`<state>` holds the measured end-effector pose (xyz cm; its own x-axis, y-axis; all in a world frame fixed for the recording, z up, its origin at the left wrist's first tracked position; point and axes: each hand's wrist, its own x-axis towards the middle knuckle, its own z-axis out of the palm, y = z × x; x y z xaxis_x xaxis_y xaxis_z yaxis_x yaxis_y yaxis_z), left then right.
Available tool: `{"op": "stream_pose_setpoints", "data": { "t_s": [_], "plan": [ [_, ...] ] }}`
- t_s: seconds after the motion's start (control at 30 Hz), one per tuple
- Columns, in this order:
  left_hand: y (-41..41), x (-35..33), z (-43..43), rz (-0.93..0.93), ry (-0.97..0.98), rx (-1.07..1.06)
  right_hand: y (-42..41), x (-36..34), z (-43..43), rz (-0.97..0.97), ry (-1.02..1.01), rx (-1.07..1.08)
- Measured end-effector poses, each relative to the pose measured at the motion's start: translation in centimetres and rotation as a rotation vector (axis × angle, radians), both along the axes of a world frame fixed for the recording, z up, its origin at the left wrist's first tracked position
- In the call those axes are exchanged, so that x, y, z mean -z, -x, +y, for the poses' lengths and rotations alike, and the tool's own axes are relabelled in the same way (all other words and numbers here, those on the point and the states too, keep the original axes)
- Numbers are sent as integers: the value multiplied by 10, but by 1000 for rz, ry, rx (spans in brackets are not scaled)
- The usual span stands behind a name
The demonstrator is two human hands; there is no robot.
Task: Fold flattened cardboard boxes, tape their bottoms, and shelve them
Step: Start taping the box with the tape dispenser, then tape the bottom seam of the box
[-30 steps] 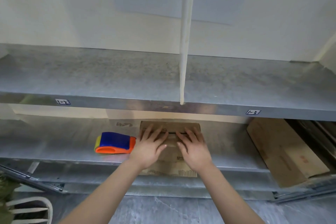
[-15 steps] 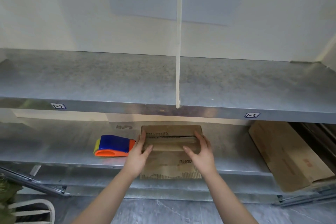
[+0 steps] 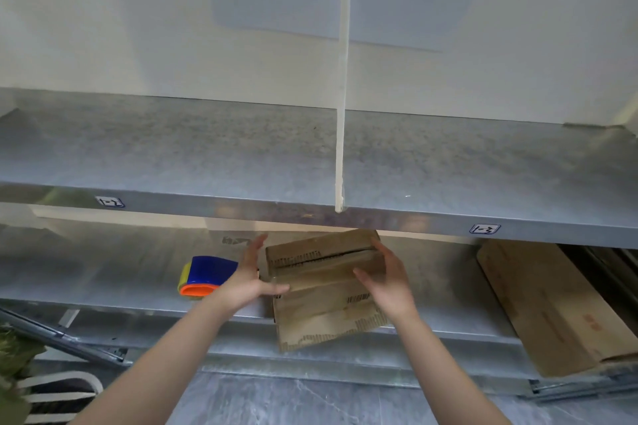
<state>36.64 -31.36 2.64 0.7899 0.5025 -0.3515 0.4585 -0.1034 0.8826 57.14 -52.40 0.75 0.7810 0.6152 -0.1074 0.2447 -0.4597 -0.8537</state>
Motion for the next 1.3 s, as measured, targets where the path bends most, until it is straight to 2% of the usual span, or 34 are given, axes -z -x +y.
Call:
{"op": "stream_pose_setpoints", "data": {
  "t_s": [0.07, 0.13, 0.2, 0.27, 0.33, 0.4, 0.43, 0.57, 0.67, 0.83, 0.9, 1.03, 1.1, 1.3],
  "plan": [
    [-3, -6, 11, 117, -194, 288, 13, 1, -3, -71, 55, 57],
    [-2, -4, 13, 180, -340, 394, 26, 1, -7, -90, 92, 91],
    [3, 2, 2, 134, -406, 292, 39, 1, -10, -92, 97, 124],
    [6, 11, -20, 60, -422, 69, 53, 2, -12, -53, 74, 149],
    [7, 21, -47, 24, -406, -111, 67, 4, -11, 114, -20, 112],
    [9, 31, -69, -4, -380, -132, 79, 6, -6, 316, -108, 22],
    [10, 33, -76, -29, -374, -106, 82, 6, -5, 335, -121, -20],
    [14, 25, -81, -129, -416, -88, 82, -4, -8, 199, -145, -171],
    [14, 23, -78, -133, -503, -63, 77, -6, -11, 14, 2, -330],
    [13, 24, -70, -71, -554, 55, 74, -4, -6, -81, 79, -299],
    [19, 14, -60, 19, -670, 169, 71, -4, -10, -174, 132, -282],
    [45, -5, -34, 67, -1176, 307, 65, -21, -21, -532, 285, -281],
    [56, -11, -19, 77, -1312, 347, 67, -36, -16, -670, 296, -298],
    [92, -16, 27, 175, -1327, 369, 114, -61, 48, -832, 220, -410]
  ]
}}
